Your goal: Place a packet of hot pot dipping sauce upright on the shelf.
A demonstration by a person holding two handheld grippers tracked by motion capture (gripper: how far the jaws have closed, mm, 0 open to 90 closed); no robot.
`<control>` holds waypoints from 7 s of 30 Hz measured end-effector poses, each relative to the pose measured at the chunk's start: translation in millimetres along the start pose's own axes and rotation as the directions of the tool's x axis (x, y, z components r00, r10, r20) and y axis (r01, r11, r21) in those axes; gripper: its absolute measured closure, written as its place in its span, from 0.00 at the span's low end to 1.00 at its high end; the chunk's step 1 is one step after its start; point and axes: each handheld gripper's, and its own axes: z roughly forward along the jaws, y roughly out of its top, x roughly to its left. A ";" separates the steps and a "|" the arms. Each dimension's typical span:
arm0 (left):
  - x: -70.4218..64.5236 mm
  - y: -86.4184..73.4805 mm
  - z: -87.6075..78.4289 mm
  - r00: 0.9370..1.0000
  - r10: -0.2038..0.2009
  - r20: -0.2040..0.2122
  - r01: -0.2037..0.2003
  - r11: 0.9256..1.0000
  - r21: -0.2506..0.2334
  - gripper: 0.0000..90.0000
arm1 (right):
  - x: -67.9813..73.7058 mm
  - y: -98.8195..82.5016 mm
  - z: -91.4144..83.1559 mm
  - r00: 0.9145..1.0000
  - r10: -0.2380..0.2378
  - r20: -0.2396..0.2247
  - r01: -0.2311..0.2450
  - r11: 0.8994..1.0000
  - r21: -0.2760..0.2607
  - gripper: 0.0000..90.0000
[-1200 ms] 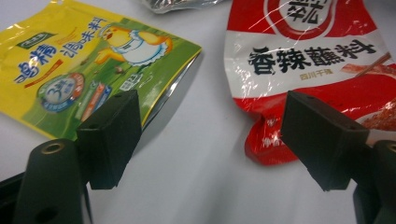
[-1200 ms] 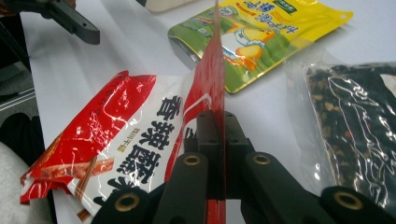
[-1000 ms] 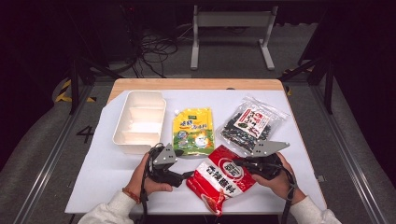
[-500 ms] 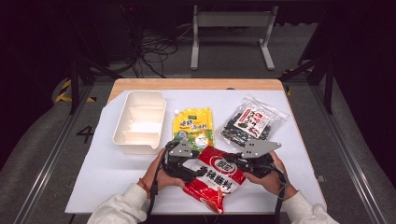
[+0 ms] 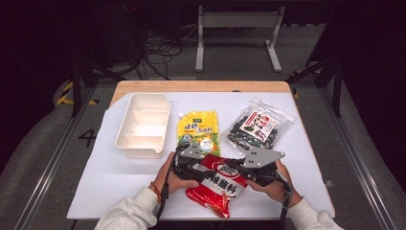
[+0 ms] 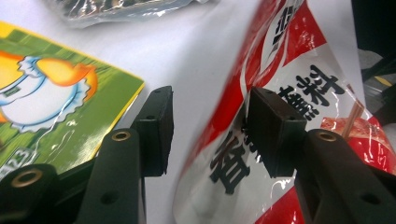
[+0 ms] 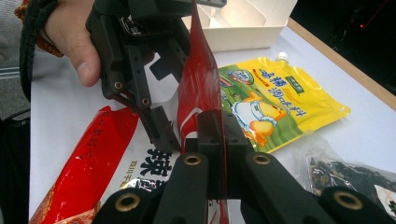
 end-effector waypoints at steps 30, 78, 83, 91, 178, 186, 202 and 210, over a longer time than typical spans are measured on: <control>-11.5 0.2 -53.8 0.997 0.080 0.008 -0.076 0.971 -0.225 1.00 | -9.4 -56.2 -51.9 0.978 0.203 0.047 -0.202 0.979 -0.015 0.40; 29.9 11.5 -183.9 0.954 -0.004 -0.301 -0.121 0.909 -0.398 1.00 | -11.6 -101.0 -45.8 0.950 0.273 0.151 -0.286 0.956 0.071 0.28; 54.0 17.0 -205.2 0.935 -0.034 -0.352 -0.114 0.914 -0.390 1.00 | -12.8 -102.8 -41.7 0.949 0.279 0.150 -0.293 0.953 0.083 0.28; 94.0 29.3 -221.7 0.917 -0.052 -0.394 -0.111 0.919 -0.379 1.00 | -13.2 -104.3 -40.7 0.947 0.284 0.153 -0.299 0.950 0.088 0.28; 215.9 -8.8 -190.5 0.854 -0.045 -0.518 -0.034 0.989 -0.141 0.89 | 7.1 -124.7 -52.4 0.909 0.383 0.166 -0.407 0.902 0.145 0.30; 212.9 -17.2 -186.3 0.846 -0.093 -0.524 0.016 0.989 -0.150 1.00 | 7.4 -121.5 -49.6 0.918 0.370 0.144 -0.389 0.909 0.150 0.30; 209.5 -14.1 -182.2 0.791 -0.111 -0.602 0.066 0.993 -0.097 0.90 | 4.8 -120.8 -47.8 0.923 0.357 0.143 -0.377 0.913 0.157 0.30; 183.5 -7.5 -194.7 0.788 -0.146 -0.598 0.036 0.981 -0.192 0.77 | -2.6 -114.8 -47.0 0.931 0.334 0.145 -0.353 0.925 0.138 0.35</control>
